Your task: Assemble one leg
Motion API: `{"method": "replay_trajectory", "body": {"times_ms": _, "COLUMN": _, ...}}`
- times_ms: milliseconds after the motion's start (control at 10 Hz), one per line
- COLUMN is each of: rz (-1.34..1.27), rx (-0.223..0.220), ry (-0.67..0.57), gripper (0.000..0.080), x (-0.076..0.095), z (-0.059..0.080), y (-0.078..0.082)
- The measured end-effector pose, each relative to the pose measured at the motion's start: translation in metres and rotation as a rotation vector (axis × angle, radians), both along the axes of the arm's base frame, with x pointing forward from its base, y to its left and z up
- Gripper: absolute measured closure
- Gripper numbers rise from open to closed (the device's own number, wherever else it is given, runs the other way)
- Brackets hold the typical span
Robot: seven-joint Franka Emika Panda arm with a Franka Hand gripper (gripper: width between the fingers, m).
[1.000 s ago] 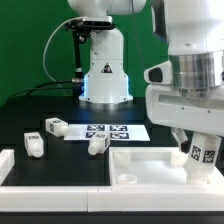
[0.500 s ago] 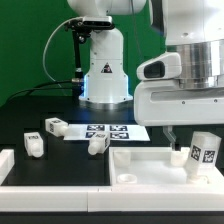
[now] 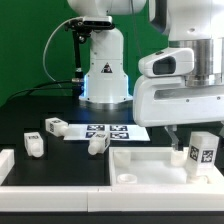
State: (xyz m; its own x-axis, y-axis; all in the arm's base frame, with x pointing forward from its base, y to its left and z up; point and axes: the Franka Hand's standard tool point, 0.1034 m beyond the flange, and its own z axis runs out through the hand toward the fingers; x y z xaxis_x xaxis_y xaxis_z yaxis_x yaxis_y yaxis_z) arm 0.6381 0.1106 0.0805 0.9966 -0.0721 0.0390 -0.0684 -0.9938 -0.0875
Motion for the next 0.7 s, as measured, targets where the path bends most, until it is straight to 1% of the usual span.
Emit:
{"method": "replay_trajectory", "body": {"times_ms": 100, "rz": -0.092, "rx": 0.006, "ry": 0.008, "gripper": 0.0445, "x": -0.0002, "z": -0.0003, "y": 0.0006}}
{"method": "replay_trajectory", "body": {"times_ms": 200, "rz": -0.149, "rx": 0.009, "ry": 0.013, "gripper": 0.0514, "x": -0.0002, "z": -0.0003, "y": 0.0006}}
{"method": "replay_trajectory", "body": {"times_ms": 300, "rz": -0.241, "rx": 0.013, "ry": 0.020, "gripper": 0.0514, "x": -0.0001, "z": -0.0007, "y": 0.0013}}
{"method": "replay_trajectory", "body": {"times_ms": 500, "rz": -0.520, "rx": 0.020, "ry": 0.040, "gripper": 0.0514, "x": 0.0008, "z": -0.0011, "y": 0.0020}}
{"method": "replay_trajectory", "body": {"times_ms": 700, "rz": -0.959, "rx": 0.054, "ry": 0.082, "gripper": 0.0514, "x": 0.0040, "z": -0.0026, "y": 0.0002}}
